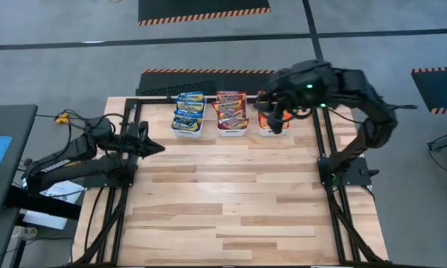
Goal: Sort Maruchan noodles
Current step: Return to Home Position
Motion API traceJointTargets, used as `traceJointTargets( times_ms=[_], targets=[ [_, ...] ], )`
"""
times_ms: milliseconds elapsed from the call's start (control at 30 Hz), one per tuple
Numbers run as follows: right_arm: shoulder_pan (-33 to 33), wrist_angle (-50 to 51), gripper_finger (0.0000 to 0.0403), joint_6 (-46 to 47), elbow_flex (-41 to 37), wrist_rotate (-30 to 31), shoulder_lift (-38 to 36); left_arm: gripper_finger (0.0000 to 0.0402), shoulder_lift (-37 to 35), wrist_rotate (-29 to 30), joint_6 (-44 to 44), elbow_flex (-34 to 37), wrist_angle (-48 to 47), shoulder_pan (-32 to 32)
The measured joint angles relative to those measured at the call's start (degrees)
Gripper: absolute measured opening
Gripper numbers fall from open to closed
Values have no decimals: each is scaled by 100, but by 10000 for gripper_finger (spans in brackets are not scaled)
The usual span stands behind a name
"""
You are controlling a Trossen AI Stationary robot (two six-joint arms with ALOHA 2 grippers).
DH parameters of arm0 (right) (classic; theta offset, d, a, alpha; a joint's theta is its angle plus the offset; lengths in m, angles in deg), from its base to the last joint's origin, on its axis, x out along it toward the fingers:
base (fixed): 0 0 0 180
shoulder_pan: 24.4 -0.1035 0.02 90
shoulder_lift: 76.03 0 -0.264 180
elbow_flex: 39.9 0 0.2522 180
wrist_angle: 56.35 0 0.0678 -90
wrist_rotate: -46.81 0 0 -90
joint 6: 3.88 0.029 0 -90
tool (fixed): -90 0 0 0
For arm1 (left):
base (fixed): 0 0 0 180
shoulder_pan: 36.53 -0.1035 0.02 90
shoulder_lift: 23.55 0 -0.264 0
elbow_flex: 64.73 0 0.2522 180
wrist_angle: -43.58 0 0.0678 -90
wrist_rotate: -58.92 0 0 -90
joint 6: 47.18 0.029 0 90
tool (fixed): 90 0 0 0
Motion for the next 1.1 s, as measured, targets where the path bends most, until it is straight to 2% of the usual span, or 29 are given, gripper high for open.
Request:
traceJointTargets(
  times_ms=[100, 200, 333, 400, 533, 767, 1100],
  targets=[
    [40, -136, 134, 10, -622, 286, -522, 1, -2, 45, -6, 217, 130, 272],
    [19, -554, 134, 118, -1648, 575, -1194, 1, -90, 356, -226, 776, 950, 591],
    [-14, -1946, 134, 150, -3498, 661, -2190, 1, -269, 392, -834, 1609, 2710, 1008],
    [-14, -2728, 134, 156, -4359, 621, -2729, 1, -367, 390, -893, 1852, 3130, 1191],
    [-14, -3683, 134, 188, -5725, 438, -3801, 1, -538, 509, -696, 2063, 3015, 1468],
    [-14, -4980, 134, 159, -7618, 2, -5302, 1, -793, 829, -654, 2072, 1945, 1733],
    [-14, -5771, 134, 173, -9773, -15, -6668, 1, -1239, 1795, -451, 2072, 1252, 1965]
  ],
)
